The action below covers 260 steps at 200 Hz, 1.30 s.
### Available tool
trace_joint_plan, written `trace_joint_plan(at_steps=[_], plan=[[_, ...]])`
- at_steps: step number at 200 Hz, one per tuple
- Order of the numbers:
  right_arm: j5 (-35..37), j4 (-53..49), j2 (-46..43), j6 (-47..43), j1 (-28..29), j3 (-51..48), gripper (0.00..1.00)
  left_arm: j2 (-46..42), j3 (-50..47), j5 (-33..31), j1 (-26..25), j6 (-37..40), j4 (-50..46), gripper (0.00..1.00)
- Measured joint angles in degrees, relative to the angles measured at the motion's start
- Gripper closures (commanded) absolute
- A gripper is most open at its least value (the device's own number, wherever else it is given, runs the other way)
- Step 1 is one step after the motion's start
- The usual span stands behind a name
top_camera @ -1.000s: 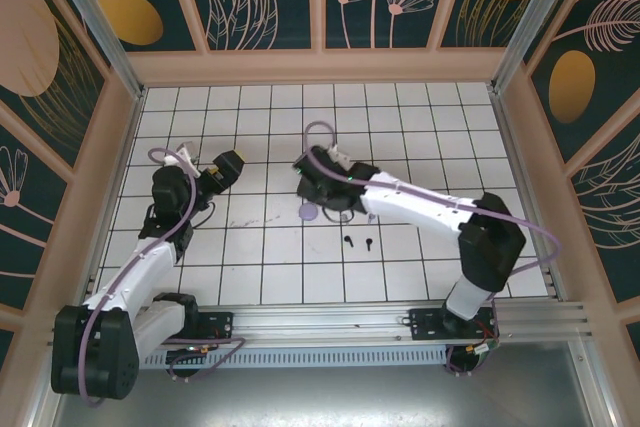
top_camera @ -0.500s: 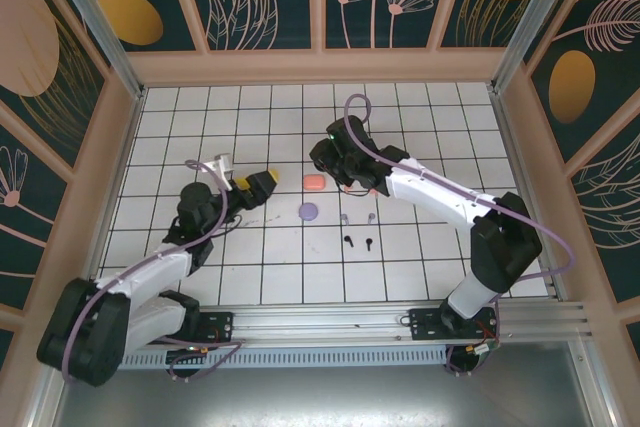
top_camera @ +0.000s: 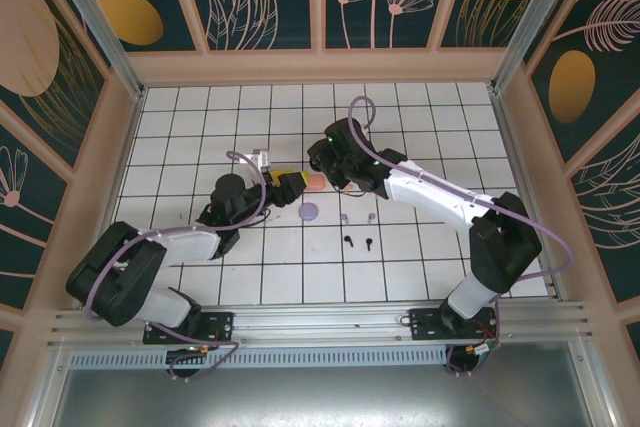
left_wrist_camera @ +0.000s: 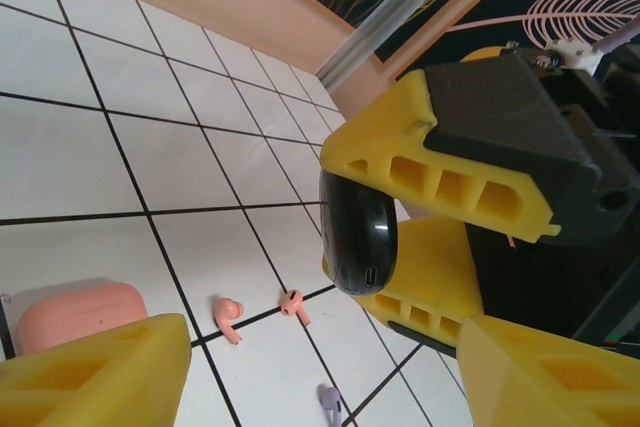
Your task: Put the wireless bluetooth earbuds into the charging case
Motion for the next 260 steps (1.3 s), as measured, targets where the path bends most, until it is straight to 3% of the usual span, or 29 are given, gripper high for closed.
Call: trace_joint_plan(at_steps=[42, 100, 161, 208, 260], plan=[[0.2, 0.0, 1.2, 0.9, 0.7, 1.2, 0.63, 3.8, 1.4, 0.0, -0.7, 0.1, 3.8, 0.39], [0.4, 0.7, 2.1, 1.5, 1.6, 1.5, 0.63, 7.4, 3.6, 0.4, -0.8, -0.2, 7.8, 0.57], [0.4, 0.9, 2.1, 1.5, 1.7, 1.5, 0.63, 9.6, 3.6, 0.4, -1.0, -0.8, 10.5, 0.6], [0.4, 1.0, 2.1, 1.5, 1.7, 1.5, 0.63, 10.1, 3.6, -0.2, -1.0, -1.1, 10.9, 0.7], [0.7, 1.2, 2.1, 2.4, 1.7, 1.5, 0.63, 10.8, 3.6, -0.6, -1.1, -1.3, 12.1, 0.67]])
